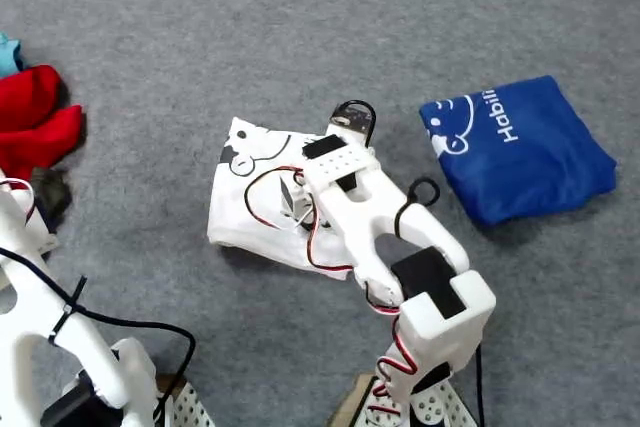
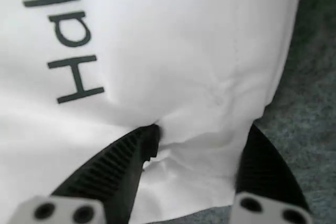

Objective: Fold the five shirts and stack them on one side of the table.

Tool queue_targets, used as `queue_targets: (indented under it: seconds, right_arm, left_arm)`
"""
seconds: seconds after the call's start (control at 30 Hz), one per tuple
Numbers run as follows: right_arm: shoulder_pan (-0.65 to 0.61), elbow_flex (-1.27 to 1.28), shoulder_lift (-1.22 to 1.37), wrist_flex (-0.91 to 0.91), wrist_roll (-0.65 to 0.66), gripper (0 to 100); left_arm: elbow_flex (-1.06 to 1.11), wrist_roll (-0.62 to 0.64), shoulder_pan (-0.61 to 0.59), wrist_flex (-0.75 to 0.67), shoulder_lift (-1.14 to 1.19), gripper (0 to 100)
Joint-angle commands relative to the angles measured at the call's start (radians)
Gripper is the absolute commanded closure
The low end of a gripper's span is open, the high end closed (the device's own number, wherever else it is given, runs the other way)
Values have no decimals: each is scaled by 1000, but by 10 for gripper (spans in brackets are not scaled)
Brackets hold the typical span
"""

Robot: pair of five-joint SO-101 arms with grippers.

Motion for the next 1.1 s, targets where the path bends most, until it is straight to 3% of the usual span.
queue_targets:
  seconds: [0.0,0.23,0.43,0.73,0.93,1.07]
  right_arm:
    - [21,-2,71,-5,8,735]
    - [21,-4,71,-5,12,750]
    - [22,-25,73,-5,23,998]
    - [85,-30,45,-3,52,996]
    - [163,-30,-168,-11,206,995]
    - [193,-71,-302,-26,546,995]
  left_arm:
    - [-48,-3,-2,-8,-25,981]
    - [-51,-8,-8,-12,-25,981]
    - [-64,-5,-8,-6,-25,981]
    - [-63,-6,-12,-5,-25,981]
    - [-64,-8,-9,-5,-25,981]
    - [-64,-8,-9,-5,-25,981]
